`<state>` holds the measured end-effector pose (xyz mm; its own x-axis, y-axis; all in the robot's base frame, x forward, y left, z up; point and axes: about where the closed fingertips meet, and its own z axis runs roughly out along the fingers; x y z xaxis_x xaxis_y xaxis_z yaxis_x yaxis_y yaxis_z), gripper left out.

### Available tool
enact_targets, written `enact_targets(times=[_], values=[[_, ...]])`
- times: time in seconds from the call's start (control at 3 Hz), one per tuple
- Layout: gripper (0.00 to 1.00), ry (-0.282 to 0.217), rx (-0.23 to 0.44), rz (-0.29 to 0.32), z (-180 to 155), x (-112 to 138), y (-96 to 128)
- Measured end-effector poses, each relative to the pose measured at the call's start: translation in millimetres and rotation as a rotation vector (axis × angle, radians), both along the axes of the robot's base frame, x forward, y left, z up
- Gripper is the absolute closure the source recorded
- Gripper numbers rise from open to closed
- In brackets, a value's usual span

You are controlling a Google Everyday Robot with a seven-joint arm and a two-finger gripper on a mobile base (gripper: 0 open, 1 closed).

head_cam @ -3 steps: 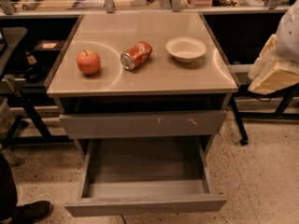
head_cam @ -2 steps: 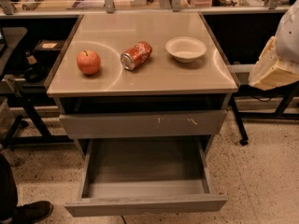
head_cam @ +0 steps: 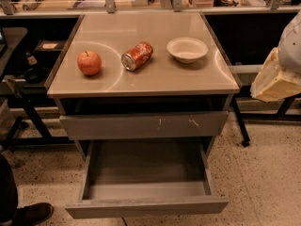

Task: Close middle drawer

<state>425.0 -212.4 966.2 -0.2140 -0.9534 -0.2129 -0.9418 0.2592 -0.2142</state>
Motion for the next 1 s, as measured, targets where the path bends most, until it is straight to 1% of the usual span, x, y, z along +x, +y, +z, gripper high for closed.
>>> enact_targets(times=[0.33,0.67,1.0], values=[[1.00,0.040,0.025,-0.030,-30.1,-29.3,1.1],[1.00,0.140,0.051,-0.068,-93.4,-60.0,-4.4],[1.00,0.266,0.071,-0.108,-163.7,-90.1,-7.4]])
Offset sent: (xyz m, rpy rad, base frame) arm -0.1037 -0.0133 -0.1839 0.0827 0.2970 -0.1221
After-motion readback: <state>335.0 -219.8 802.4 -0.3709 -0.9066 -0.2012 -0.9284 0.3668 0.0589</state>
